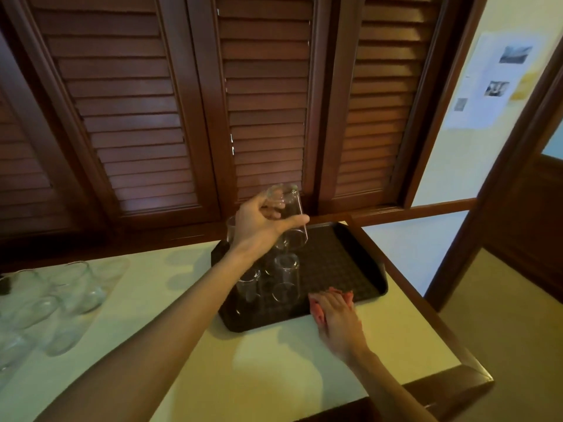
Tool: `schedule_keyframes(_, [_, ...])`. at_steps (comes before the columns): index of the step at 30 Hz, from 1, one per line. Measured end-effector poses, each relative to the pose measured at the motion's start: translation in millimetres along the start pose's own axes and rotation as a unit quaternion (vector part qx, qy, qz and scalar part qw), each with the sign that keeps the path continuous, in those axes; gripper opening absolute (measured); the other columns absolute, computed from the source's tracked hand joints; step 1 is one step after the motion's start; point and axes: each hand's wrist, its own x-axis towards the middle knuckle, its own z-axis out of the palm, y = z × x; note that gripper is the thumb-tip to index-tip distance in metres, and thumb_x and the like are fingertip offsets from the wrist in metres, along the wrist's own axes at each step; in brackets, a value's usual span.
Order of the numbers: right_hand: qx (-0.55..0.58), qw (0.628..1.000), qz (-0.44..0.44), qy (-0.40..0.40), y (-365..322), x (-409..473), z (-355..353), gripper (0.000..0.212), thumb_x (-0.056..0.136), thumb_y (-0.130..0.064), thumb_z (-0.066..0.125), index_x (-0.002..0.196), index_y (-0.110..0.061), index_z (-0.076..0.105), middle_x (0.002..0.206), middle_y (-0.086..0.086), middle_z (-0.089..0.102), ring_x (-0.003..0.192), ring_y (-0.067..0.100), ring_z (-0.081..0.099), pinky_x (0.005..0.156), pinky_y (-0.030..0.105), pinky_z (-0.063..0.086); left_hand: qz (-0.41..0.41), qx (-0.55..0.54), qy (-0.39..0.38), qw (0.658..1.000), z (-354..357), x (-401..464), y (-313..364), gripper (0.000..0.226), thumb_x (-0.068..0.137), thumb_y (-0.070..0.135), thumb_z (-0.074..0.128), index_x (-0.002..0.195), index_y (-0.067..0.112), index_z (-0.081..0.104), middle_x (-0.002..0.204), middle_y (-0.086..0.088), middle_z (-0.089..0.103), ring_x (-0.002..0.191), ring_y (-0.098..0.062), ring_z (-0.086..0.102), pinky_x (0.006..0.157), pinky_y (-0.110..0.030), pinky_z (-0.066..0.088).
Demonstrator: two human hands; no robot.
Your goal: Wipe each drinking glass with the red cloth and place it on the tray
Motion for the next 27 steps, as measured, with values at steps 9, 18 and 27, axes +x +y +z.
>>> schedule_keyframes(9, [0.003,0.999,-0.013,-0.031,12.5,4.0,7.1,0.056,0.101,-0.053,0.016,0.143,-0.036,0.05,0.15,-0.014,0.049,0.149,0.01,0.031,0.121,0.032,-0.013,-0.018,0.166,-0.017,0.986,60.7,107.9,-28.8,0.066,0.07,0.032,0.096,0.124,0.013,0.063,0.113,0.001,0.07,0.103,-0.014,0.066,0.096,-0.031,0.055])
schedule_keyframes(18, [0.037,0.998,-0.022,-0.043,19.8,4.4,12.1,0.053,0.101,-0.052,0.023,0.144,-0.036,0.049,0.151,-0.012,0.049,0.148,0.011,0.033,0.119,0.025,-0.02,-0.07,0.343,-0.101,0.931,98.2,150.1,-77.2,0.074,0.068,0.031,0.097,0.127,0.005,0.059,0.133,-0.009,0.057,0.123,-0.026,0.054,0.092,-0.032,0.045])
schedule_keyframes(27, [0.05,0.996,-0.022,-0.066,26.4,7.0,17.8,0.056,0.099,-0.055,0.022,0.147,-0.037,0.044,0.153,-0.01,0.046,0.15,0.014,0.029,0.124,0.053,0.017,-0.102,0.417,-0.151,0.891,114.7,146.8,-91.3,0.072,0.07,0.024,0.097,0.129,0.002,0.062,0.131,-0.016,0.065,0.123,-0.033,0.064,0.099,-0.04,0.055])
